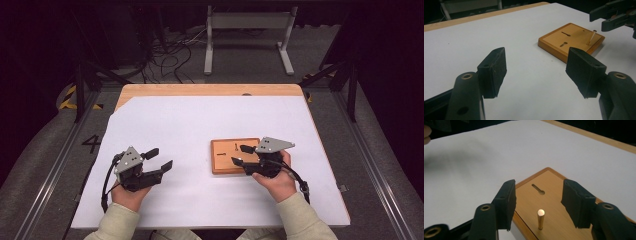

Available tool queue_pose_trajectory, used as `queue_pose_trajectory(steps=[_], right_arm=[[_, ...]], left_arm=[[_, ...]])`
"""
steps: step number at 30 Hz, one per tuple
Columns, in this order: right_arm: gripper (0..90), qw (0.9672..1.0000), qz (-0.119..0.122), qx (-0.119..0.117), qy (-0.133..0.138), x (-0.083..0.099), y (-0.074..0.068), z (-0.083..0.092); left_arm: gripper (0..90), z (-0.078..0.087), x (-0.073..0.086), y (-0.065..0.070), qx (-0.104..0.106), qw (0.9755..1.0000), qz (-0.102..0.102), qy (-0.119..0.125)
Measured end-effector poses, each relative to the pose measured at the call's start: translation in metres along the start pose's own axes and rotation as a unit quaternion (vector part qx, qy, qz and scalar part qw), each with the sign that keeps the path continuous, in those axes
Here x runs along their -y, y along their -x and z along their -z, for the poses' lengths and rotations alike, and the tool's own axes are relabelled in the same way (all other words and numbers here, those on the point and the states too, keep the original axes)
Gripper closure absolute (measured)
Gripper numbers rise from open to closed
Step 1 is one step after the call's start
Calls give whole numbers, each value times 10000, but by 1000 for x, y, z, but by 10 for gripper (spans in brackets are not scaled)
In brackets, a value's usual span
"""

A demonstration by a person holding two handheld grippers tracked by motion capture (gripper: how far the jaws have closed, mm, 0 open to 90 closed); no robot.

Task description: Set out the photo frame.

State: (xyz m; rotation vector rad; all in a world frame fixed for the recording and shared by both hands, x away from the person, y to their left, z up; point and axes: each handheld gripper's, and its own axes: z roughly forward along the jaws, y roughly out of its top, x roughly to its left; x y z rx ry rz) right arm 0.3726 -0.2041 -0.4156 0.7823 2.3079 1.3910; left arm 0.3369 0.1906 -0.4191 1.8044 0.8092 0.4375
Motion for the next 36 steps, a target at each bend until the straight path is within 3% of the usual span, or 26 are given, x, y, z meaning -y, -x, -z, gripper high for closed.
queue_pose_trajectory(steps=[8, 11, 18, 23, 36], right_arm=[[590, 9998, -76, 109, -179, 14, 1, -7], [649, 9991, 40, 135, -400, 18, 2, -10], [714, 9987, 91, 98, -501, 21, 2, -14], [832, 9984, 286, 102, -472, 20, 1, -13], [830, 9931, 1037, 266, -483, 22, -7, -12]], left_arm=[[331, -1, 0, 0, -1, 10000, -14, -51], [330, -2, 1, 0, -4, 10000, -4, -39], [330, -4, 1, 0, 16, 10000, 8, -88], [331, -5, 2, 0, 19, 10000, -3, -88], [304, -17, 2, 3, 204, 9993, 16, -319]])
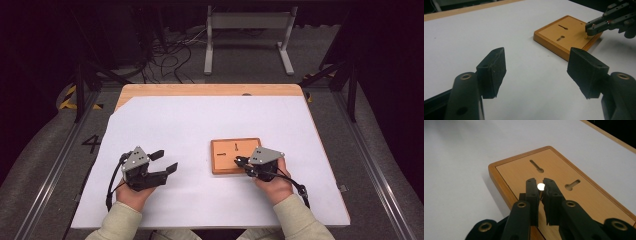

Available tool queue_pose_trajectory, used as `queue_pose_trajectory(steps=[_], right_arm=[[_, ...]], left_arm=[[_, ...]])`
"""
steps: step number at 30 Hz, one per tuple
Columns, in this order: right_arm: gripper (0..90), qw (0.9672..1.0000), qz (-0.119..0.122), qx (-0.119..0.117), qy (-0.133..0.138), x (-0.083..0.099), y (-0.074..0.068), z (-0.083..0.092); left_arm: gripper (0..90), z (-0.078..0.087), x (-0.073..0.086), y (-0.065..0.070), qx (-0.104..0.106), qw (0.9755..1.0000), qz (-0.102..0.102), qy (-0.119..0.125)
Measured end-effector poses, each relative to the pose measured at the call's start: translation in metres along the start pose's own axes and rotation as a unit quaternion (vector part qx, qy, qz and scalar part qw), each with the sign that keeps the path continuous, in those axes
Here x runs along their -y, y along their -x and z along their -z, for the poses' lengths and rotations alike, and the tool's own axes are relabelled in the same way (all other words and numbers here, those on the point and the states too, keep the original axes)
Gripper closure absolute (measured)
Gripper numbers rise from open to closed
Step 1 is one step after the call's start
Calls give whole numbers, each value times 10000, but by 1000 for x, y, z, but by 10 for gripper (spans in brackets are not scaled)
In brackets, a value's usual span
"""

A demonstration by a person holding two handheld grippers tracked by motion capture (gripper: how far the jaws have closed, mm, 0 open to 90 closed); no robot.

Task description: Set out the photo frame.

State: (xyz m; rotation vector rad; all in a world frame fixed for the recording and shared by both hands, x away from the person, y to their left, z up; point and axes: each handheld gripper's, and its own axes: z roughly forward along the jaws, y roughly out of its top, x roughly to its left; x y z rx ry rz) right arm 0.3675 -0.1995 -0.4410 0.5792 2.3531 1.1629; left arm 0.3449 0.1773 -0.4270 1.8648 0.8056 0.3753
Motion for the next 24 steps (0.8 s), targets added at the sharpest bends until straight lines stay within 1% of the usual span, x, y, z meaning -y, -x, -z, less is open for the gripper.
queue_pose_trajectory(steps=[2, 3, 4, 5, 6, 8, 10, 11, 13, 15, 16, 19, 20, 21, 22, 24], right_arm=[[830, 9999, 159, 45, 38, 1, -3, 1], [832, 9996, 258, 71, 60, 2, -4, 2], [835, 9995, 307, 89, 62, 3, -6, 3], [836, 9992, 378, 103, 72, 3, -7, 4], [837, 9990, 440, 119, 42, 3, -9, 5], [839, 9976, 674, 179, -25, 2, -13, 8], [840, 9962, 841, 233, -77, 2, -16, 10], [840, 9954, 915, 269, -111, 2, -18, 11], [841, 9945, 990, 307, -131, 2, -21, 12], [840, 9936, 1063, 345, -131, 2, -23, 13], [840, 9930, 1110, 379, -135, 3, -24, 13], [841, 9916, 1211, 428, -146, 4, -28, 14], [840, 9912, 1246, 432, -147, 4, -28, 15], [840, 9909, 1266, 438, -156, 4, -29, 15], [840, 9907, 1276, 445, -156, 4, -29, 15], [840, 9903, 1304, 448, -150, 4, -30, 16]], left_arm=[[293, -5, -2, 1, 92, 9999, -6, -111], [285, -8, -3, 2, 136, 9998, -21, -127], [277, -10, -5, 2, 188, 9997, -25, -155], [266, -13, -6, 3, 237, 9995, 18, -184], [257, -16, -7, 3, 313, 9992, 41, -225], [233, -21, -10, 5, 415, 9987, 110, -286], [222, -27, -13, 6, 513, 9981, 116, -316], [215, -28, -15, 7, 526, 9981, 102, -303], [208, -34, -18, 8, 587, 9977, 129, -313], [205, -39, -21, 9, 590, 9977, 79, -326], [205, -41, -23, 10, 596, 9976, 102, -347], [203, -50, -27, 12, 620, 9973, 88, -387], [203, -54, -28, 12, 653, 9971, 114, -383], [203, -57, -29, 12, 671, 9967, 182, -417], [200, -61, -31, 13, 668, 9965, 181, -470], [198, -66, -34, 14, 684, 9963, 237, -469]])
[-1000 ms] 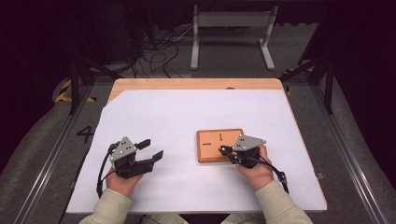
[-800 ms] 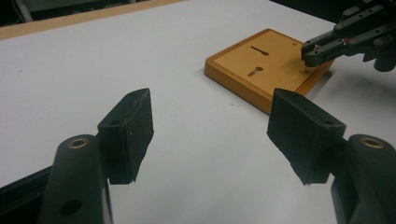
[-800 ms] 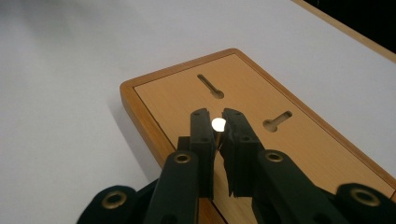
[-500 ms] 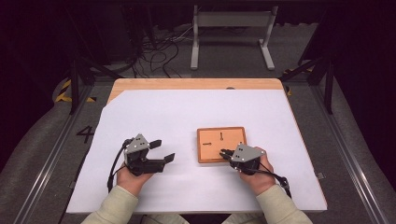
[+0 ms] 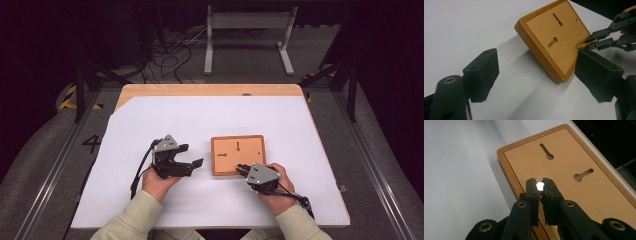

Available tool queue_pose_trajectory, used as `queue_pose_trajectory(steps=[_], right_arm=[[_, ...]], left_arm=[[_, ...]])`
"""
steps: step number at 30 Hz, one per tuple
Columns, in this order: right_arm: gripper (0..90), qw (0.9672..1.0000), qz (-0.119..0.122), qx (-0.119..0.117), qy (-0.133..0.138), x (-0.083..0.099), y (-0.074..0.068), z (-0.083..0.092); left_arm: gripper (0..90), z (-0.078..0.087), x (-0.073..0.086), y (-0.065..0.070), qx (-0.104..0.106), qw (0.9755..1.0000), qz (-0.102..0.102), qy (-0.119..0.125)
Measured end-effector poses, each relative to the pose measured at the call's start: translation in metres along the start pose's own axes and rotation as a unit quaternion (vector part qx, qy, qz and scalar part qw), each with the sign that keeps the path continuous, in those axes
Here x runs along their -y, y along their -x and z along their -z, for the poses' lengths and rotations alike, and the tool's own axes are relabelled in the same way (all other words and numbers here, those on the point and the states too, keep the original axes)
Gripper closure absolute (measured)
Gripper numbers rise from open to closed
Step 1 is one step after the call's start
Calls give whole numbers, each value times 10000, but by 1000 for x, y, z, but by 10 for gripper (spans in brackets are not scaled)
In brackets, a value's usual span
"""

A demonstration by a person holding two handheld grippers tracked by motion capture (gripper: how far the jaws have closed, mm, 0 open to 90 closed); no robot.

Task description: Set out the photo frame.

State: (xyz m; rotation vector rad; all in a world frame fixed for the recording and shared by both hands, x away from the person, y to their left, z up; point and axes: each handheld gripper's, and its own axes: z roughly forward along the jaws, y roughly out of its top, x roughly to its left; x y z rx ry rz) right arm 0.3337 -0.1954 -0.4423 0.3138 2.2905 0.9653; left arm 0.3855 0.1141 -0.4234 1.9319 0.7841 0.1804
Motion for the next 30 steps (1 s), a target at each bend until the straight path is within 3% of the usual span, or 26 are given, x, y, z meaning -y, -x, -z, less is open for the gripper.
queue_pose_trajectory(steps=[4, 10, 12, 14, 16, 20, 27, 30], right_arm=[[840, 10000, 27, 20, -4, 0, -1, 1], [840, 9999, 88, 60, 2, 0, -3, 2], [839, 9999, 86, 61, 3, 0, -3, 2], [840, 9999, 92, 59, 6, 0, -3, 2], [839, 9999, 112, 72, -3, 0, -4, 2], [839, 9998, 170, 111, -12, 1, -6, 2], [839, 9994, 288, 190, -9, 1, -10, 4], [839, 9993, 306, 219, -18, 1, -11, 4]], left_arm=[[190, -8, -6, -1, 10, 10000, 21, 41], [171, -29, -18, -8, 287, 9983, 505, 56], [170, -36, -19, -9, 282, 9981, 532, 100], [152, -45, -22, -11, 284, 9977, 609, -104], [131, -53, -23, -12, 334, 9966, 739, -144], [118, -64, -25, -13, 335, 9964, 766, -147], [109, -79, -20, -20, 632, 9905, 1213, -134], [109, -84, -19, -19, 706, 9905, 1174, -102]])
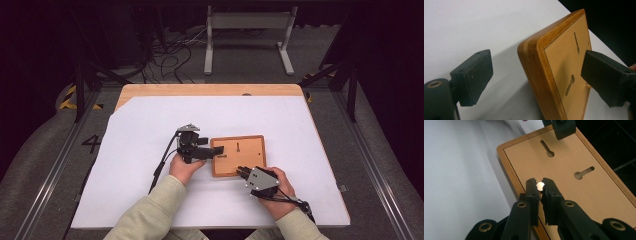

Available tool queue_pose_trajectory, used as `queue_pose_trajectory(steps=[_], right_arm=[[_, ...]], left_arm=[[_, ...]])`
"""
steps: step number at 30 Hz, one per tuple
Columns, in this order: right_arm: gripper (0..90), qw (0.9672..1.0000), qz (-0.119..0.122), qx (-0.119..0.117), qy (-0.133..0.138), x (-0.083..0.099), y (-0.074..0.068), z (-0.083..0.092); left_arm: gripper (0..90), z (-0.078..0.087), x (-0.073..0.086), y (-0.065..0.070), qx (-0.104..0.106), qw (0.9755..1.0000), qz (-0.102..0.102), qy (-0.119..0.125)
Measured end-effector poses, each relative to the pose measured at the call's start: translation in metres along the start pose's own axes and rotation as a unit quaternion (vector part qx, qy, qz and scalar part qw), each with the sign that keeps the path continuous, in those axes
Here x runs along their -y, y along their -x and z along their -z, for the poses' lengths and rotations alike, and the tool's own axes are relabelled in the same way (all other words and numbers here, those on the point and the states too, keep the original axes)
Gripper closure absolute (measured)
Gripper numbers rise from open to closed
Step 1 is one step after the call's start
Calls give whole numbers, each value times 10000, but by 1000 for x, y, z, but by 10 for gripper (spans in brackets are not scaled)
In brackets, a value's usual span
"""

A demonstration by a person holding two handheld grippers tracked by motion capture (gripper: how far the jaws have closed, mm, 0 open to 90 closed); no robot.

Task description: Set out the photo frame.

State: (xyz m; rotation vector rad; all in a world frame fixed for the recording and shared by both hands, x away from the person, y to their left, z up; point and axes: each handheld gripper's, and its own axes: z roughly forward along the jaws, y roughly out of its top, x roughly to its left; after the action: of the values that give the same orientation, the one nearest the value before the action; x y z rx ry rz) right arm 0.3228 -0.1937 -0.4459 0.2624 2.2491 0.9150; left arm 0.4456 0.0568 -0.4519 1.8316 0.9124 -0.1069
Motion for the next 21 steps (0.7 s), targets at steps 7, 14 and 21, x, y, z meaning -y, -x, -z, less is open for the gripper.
queue_pose_trajectory(steps=[7, 14, 21], right_arm=[[839, 10000, 37, 37, -2, 0, -2, 0], [838, 10000, 27, 46, -14, 0, -2, 1], [838, 10000, 34, 45, -8, 0, -2, 1]], left_arm=[[117, -10, 3, 3, 95, 10000, 8, 6], [193, -18, 4, 3, 217, 9994, 63, -262], [308, -24, 2, 13, 418, 9973, -175, -580]])
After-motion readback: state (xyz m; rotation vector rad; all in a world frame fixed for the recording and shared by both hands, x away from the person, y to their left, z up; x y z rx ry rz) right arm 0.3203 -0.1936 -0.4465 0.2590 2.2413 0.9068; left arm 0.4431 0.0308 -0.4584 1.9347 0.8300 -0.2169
